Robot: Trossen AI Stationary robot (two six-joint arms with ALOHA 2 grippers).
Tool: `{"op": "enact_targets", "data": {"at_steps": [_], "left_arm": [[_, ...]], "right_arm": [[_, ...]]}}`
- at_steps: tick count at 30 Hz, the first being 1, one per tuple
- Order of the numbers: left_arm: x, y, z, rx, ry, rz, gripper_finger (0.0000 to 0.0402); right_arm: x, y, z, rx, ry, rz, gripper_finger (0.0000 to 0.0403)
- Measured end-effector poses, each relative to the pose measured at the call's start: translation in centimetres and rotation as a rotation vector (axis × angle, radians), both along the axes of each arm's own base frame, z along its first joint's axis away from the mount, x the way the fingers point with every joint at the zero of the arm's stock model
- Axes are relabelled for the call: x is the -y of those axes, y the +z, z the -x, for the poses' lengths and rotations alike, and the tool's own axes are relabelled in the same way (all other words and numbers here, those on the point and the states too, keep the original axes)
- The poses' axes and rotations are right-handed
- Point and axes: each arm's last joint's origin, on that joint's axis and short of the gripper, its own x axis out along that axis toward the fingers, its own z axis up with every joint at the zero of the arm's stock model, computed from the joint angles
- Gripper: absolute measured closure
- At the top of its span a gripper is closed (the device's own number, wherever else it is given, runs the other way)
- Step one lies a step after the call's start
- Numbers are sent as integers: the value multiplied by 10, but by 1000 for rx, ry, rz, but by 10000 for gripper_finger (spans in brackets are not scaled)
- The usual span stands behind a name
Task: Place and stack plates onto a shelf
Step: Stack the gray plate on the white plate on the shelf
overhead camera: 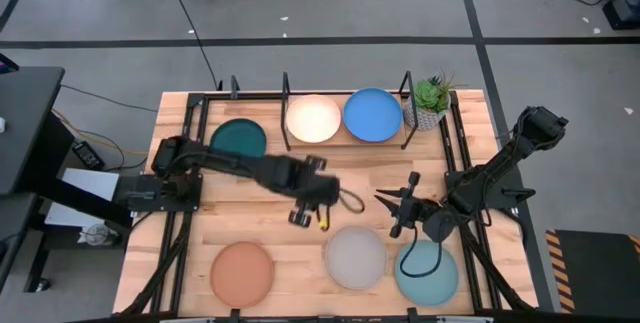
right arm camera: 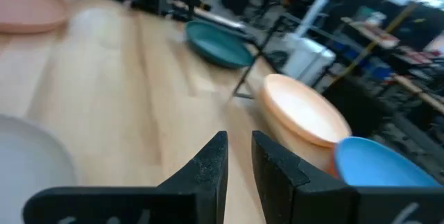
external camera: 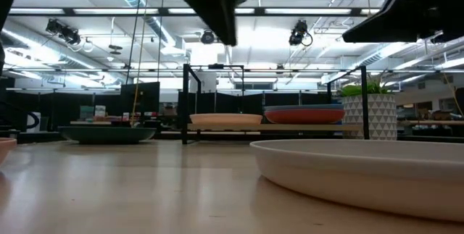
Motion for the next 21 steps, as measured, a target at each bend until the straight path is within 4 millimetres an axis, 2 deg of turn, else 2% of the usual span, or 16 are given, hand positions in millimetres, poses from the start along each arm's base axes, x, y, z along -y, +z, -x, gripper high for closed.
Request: {"op": "enact_targets", "data": {"at_steps": [3, 9, 12, 14, 18, 21], "left_arm": [[27, -6, 9, -13, 22, 12, 260], [67, -52, 34, -57, 25, -114, 260], [75, -69, 49, -62, 63, -170, 260], [79, -73, 59, -17, 79, -186, 260], [79, -80, 78, 81, 101, -173, 260], [73, -85, 90, 149, 105, -140, 260]], "right_arm": [[3, -1, -4, -36, 57, -30, 331], [13, -2, -14, -90, 120, -36, 331], [19, 4, -21, -61, 128, -15, 331], [22, 7, -25, -50, 170, -28, 331], [29, 8, -35, -100, 314, -149, 331], [34, 4, -39, -172, 306, -250, 331]]}}
